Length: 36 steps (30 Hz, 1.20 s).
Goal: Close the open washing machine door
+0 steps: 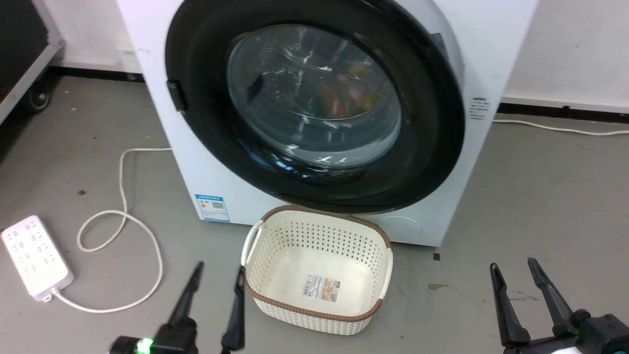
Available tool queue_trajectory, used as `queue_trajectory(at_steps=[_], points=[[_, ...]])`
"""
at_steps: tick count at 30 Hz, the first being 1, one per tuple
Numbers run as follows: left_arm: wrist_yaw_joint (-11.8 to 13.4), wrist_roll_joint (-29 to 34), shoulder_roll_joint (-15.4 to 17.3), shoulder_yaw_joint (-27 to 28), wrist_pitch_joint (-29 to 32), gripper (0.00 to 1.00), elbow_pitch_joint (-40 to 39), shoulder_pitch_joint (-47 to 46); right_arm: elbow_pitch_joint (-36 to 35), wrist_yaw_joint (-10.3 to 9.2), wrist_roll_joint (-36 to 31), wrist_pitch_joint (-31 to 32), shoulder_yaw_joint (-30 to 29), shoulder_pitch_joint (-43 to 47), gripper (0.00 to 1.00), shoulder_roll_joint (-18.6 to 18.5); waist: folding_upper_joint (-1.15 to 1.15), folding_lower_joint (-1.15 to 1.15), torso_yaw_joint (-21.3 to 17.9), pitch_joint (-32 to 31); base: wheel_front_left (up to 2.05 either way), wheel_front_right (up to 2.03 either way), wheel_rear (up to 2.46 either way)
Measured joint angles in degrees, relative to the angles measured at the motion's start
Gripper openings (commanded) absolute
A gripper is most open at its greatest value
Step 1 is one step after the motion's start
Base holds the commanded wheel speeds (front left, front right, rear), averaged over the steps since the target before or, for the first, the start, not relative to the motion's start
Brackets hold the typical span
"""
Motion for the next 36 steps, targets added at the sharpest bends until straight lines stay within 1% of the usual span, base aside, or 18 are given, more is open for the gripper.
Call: queue_trajectory(at_steps=[1,4,5,6,7,9,13,14,15,21,26,28,33,36], points=[[0.0,1.3,0.0,-0.5,0.0,1.00,1.0,0.4,0.2,0.00,0.0,0.0,-0.1,0.3,1.00,0.1,0.00,0.00,0.6,0.0,0.00,0.00,0.00],[0.3,2.2,0.0,-0.7,0.0,1.00,1.7,0.5,0.5,0.00,0.0,0.0,0.0,0.5,1.00,0.1,0.00,0.00,1.1,0.2,0.00,0.00,0.00],[0.8,3.0,0.1,-0.9,0.0,1.00,2.3,0.5,0.9,0.00,0.1,0.0,0.5,0.5,0.48,0.1,0.00,0.00,1.6,0.4,0.00,0.00,0.00],[0.8,3.0,0.1,-0.9,0.0,1.00,2.3,0.5,0.9,0.00,0.1,0.0,0.5,0.5,0.16,0.1,0.00,0.00,1.6,0.4,0.00,0.00,0.00],[1.4,3.4,0.0,-0.9,0.0,1.00,2.6,0.4,0.9,0.00,0.2,0.0,1.2,0.5,0.00,-0.3,0.00,0.00,2.2,1.0,0.00,0.00,0.00],[1.8,3.4,-0.1,-0.9,0.0,1.00,2.6,0.4,0.9,0.00,0.2,0.0,1.6,0.5,0.00,-0.7,0.00,0.00,2.5,1.4,0.00,0.00,0.00],[3.4,3.9,-1.1,-1.6,0.0,1.00,2.2,-0.2,0.1,0.00,1.5,0.4,4.4,-1.1,0.00,-5.1,0.00,0.00,4.1,4.2,0.00,0.00,0.00],[3.4,3.9,-1.1,-1.6,0.0,1.00,2.2,-0.2,0.1,0.00,1.5,0.4,4.4,-1.1,0.00,-5.1,0.00,0.00,4.1,4.2,0.00,0.00,0.00],[4.1,4.0,-1.5,-2.1,0.0,1.00,1.8,-1.0,-0.4,0.00,2.4,1.1,5.7,-3.5,0.00,-8.1,0.00,0.01,4.8,5.8,0.00,0.00,0.00],[6.1,4.4,-2.3,-4.0,0.0,1.00,0.7,-3.7,-0.8,0.00,8.6,4.2,8.5,-13.7,0.00,-17.9,0.00,0.02,7.3,11.1,0.00,0.00,0.00],[7.7,4.4,-2.8,-5.7,0.0,1.00,-0.3,-5.8,2.3,0.00,13.4,6.1,11.5,-23.8,0.00,-25.8,0.00,0.02,9.6,15.6,0.00,0.00,0.00],[8.4,4.4,-3.0,-6.5,0.0,1.00,-0.6,-6.5,4.1,0.00,15.1,6.6,12.9,-27.9,0.00,-28.2,0.00,0.03,10.5,17.2,0.00,0.00,0.00],[10.0,4.3,-3.1,-8.6,0.0,1.00,-1.0,-8.3,9.4,0.00,19.6,7.2,15.5,-36.3,0.00,-32.3,0.00,0.02,12.7,20.7,0.00,0.00,0.00],[10.9,4.1,-3.1,-9.7,0.0,1.00,-1.3,-9.0,13.1,0.00,22.1,7.6,15.8,-40.4,0.00,-33.3,0.00,0.02,13.9,22.1,0.00,0.00,0.00]])
